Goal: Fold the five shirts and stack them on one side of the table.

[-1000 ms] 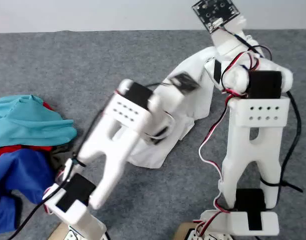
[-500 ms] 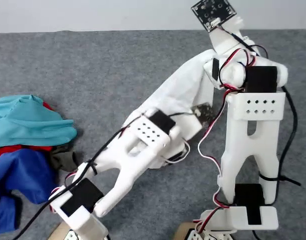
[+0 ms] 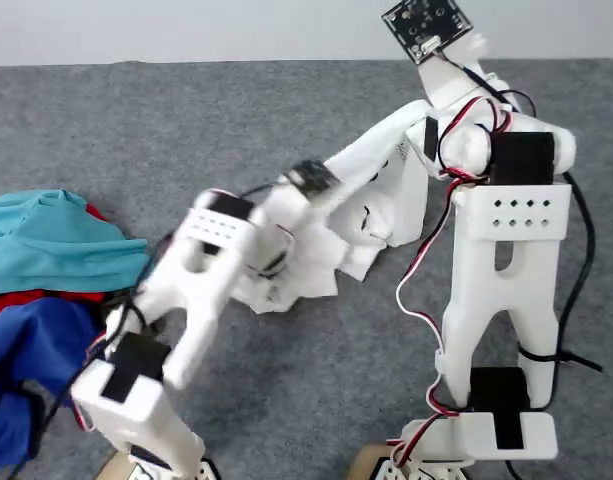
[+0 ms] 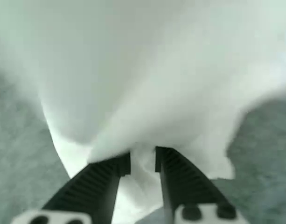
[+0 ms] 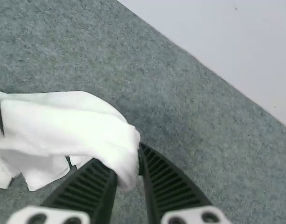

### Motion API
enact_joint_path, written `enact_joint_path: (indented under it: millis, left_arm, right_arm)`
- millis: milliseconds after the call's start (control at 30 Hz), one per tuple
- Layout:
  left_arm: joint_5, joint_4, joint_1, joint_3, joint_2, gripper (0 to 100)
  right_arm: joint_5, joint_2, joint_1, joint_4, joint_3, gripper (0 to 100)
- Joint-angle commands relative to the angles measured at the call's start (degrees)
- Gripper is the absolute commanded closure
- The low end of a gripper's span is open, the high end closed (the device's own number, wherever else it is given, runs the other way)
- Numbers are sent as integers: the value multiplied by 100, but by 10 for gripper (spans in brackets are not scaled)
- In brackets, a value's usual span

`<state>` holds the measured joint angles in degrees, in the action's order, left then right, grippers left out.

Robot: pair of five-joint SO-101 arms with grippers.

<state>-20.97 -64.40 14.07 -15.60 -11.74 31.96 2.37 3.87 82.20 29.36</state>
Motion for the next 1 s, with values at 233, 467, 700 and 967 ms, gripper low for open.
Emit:
enact_joint_path:
  millis: [233, 467, 700, 967]
  left_arm:
    - [-62, -1380, -818, 2360, -448, 905]
    - [-70, -2242, -404, 2870, -484, 903]
    - [-79, -2804, 114, 2870, -440, 903]
    - [-79, -2892, 905, 2695, -501, 903]
  right_arm:
    - [18, 31, -31, 31, 9, 988]
    - [18, -101, -40, 31, 0, 988]
    - [18, -233, -22, 40, 0, 988]
    - [18, -286, -31, 40, 0, 988]
